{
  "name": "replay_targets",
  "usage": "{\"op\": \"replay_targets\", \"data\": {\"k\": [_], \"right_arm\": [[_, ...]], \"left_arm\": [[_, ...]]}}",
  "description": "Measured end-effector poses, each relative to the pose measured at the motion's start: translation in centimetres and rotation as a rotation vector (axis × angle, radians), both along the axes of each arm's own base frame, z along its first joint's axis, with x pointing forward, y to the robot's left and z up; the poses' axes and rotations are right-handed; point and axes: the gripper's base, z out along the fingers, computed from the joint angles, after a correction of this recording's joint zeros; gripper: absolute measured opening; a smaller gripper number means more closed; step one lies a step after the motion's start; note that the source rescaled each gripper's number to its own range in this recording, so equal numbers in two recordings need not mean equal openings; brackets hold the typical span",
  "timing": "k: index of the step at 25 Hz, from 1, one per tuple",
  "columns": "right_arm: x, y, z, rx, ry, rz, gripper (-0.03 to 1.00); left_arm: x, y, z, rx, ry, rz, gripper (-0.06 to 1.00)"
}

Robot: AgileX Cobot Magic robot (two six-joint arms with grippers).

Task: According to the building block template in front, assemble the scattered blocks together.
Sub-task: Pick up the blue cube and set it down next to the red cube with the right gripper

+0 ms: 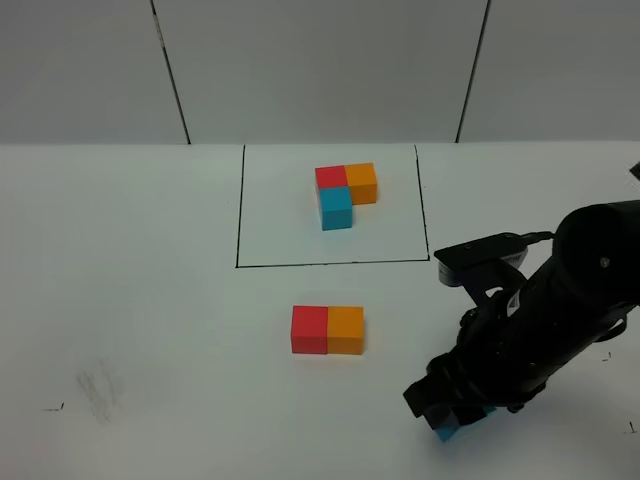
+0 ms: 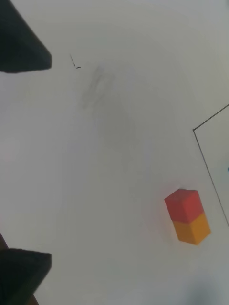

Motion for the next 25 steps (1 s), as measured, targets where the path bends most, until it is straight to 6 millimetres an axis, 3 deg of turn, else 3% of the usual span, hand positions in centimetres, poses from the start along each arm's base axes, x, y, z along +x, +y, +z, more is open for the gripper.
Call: {"op": "replay_targets", "data": {"k": [8,13,18,25], "right_arm": [[-2.1,2.9,0.6,-0.061,-0.014,0.057,0.20],[-3.0,5.0,2.5,-0.135,-0.090,0.069,0.20],[-2.7,6.2,5.0,-0.128,-0.112,0.019,0.20],[-1.8,6.9,4.9,-0.147,-0.089,-0.080,0.20]], "left_arm": [[0.0,0.0,0.0,0.000,0.000,0.000,0.85],[0.0,0.0,0.0,0.000,0.000,0.000,0.85],[0.0,0.0,0.0,0.000,0.000,0.000,0.85],[0.0,0.0,0.0,0.000,0.000,0.000,0.85]]}}
